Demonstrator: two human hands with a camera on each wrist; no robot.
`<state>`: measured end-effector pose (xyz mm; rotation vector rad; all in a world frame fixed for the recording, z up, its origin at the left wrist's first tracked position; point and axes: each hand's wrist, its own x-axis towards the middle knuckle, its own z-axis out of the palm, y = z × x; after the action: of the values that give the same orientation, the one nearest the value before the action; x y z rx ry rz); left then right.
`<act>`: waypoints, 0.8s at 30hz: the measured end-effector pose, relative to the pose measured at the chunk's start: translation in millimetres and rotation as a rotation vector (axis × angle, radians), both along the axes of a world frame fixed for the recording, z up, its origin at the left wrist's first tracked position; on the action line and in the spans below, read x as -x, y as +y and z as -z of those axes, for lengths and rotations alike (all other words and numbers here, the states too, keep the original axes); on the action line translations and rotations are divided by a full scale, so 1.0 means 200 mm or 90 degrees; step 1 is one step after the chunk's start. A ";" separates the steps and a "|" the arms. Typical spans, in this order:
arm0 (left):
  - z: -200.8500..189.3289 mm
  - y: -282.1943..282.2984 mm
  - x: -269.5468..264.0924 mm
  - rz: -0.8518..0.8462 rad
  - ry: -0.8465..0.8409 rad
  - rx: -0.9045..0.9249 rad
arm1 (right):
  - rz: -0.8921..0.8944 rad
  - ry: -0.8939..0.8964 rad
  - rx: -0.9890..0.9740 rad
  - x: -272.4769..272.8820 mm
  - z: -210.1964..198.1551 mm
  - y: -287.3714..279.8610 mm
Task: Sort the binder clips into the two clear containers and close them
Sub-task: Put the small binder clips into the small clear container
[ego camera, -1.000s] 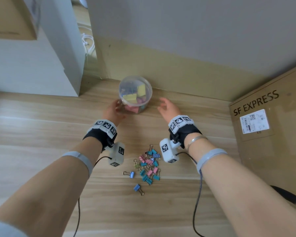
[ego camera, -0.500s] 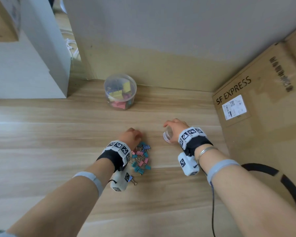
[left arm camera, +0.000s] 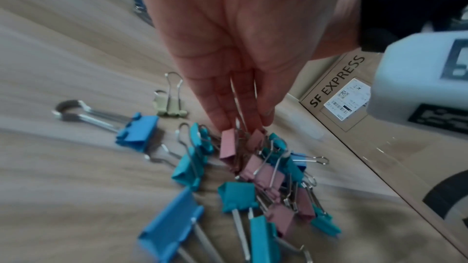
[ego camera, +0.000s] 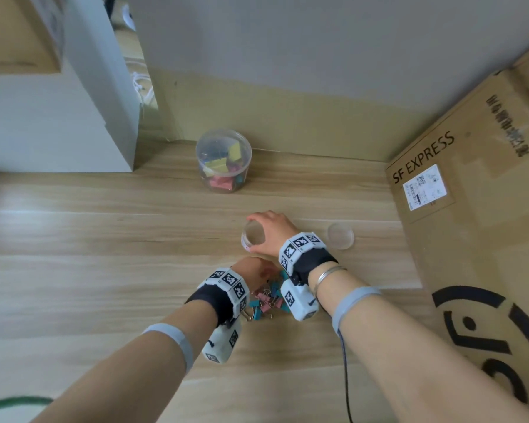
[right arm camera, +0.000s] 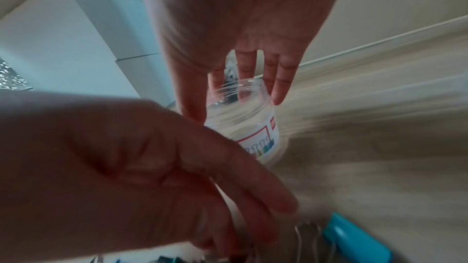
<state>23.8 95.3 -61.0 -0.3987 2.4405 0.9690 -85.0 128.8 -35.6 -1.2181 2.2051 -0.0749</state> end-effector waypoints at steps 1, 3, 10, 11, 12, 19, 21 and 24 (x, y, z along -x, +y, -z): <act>0.00 -0.01 -0.01 -0.011 0.003 -0.007 | -0.002 -0.002 -0.005 -0.01 0.00 0.00; 0.01 -0.03 -0.05 -0.034 -0.001 -0.018 | 0.020 -0.028 0.002 -0.02 0.00 0.02; -0.02 -0.13 -0.13 -0.090 -0.049 -0.040 | 0.184 0.000 0.005 0.05 0.00 0.22; -0.01 -0.13 -0.14 -0.092 -0.051 -0.032 | 0.162 -0.004 -0.027 0.05 0.01 0.25; -0.01 -0.13 -0.14 -0.094 -0.051 -0.027 | 0.138 -0.019 -0.055 0.04 0.02 0.28; -0.03 -0.12 -0.15 -0.137 0.005 0.055 | -0.023 -0.114 -0.126 -0.06 0.07 0.39; -0.02 -0.12 -0.16 -0.133 -0.011 0.084 | -0.082 -0.086 -0.129 -0.08 0.07 0.40; 0.00 -0.10 -0.18 -0.103 -0.060 0.127 | -0.186 -0.028 -0.147 -0.11 0.10 0.40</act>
<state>60.0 74.8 -60.4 -0.7046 2.4550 0.7528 -63.7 208.9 -55.3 -1.3742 1.9147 0.2614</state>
